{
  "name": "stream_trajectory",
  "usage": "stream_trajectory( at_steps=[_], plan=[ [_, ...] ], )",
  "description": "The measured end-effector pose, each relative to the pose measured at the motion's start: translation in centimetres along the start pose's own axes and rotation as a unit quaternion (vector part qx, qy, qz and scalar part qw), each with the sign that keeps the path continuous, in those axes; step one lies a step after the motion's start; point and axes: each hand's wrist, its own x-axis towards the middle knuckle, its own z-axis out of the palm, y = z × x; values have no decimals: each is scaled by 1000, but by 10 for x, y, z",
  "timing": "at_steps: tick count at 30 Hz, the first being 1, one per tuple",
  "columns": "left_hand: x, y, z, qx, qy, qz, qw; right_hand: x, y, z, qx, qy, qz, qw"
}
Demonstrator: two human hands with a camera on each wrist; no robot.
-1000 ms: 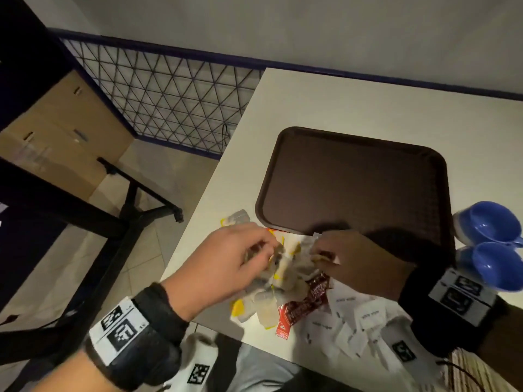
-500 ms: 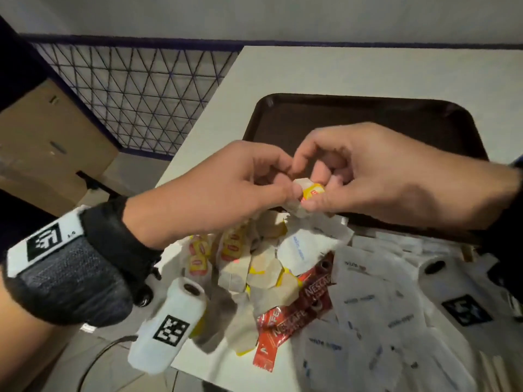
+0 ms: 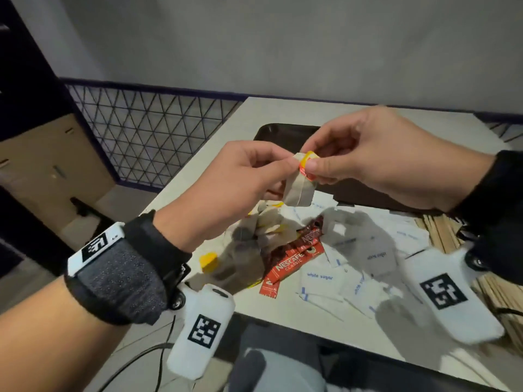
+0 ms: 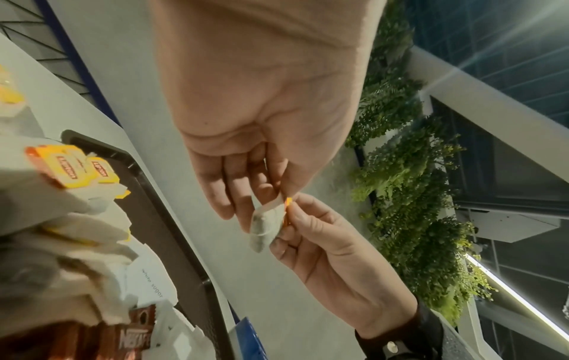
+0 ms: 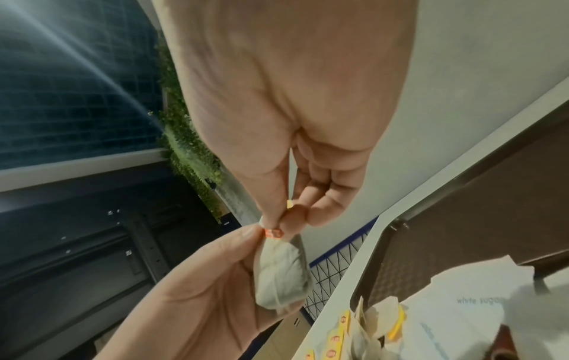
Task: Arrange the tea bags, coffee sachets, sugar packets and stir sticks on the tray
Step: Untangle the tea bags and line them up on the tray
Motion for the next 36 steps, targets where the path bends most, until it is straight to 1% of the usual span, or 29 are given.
stream_trajectory(
  at_steps=[3,6,10,12,14,17,20,22,23,25,26,28,30,31,32,36],
  plan=[
    [-23,-2,4,-8,4,-8,1000,-18,-4,13,-41,-1,-4,999],
    [-40,-5,6,-3,9,-7,1000,-32,-7,24,-37,6,-16,999],
    [-54,-7,9,-16,20,3,1000,-45,-13,31,-60,9,-24,998],
    [-60,-10,12,-29,29,3,999,-47,-16,32,-72,0,-25,997],
    [-65,-16,13,-28,30,14,999,-48,-16,35,-71,-8,-24,997],
    [-72,-28,11,-20,36,51,998,-42,-14,41,-49,-14,-25,998],
    [-76,-41,6,-47,80,73,993,-32,-12,48,-18,-38,-12,999],
    [-77,-51,1,-62,136,79,986,-24,-7,48,-25,-49,0,999],
    [-77,-58,-3,-75,168,81,980,-20,-4,46,-48,-53,1,997],
    [-79,-73,-11,-95,225,75,967,-12,7,44,-154,-77,0,985],
    [-81,-77,-13,-94,243,72,963,-13,10,43,-224,-93,3,970],
    [-86,-89,-16,-84,272,69,956,-10,21,48,-349,-132,12,928],
    [-88,-95,-16,-79,290,81,950,-9,31,54,-426,-155,-4,891],
    [-89,-96,-16,-77,296,93,948,-9,35,57,-444,-160,-17,881],
    [-89,-97,-15,-74,299,105,946,-8,38,59,-450,-162,-31,878],
    [-88,-99,-9,-71,303,111,944,-4,44,60,-457,-148,-67,875]
  ],
)
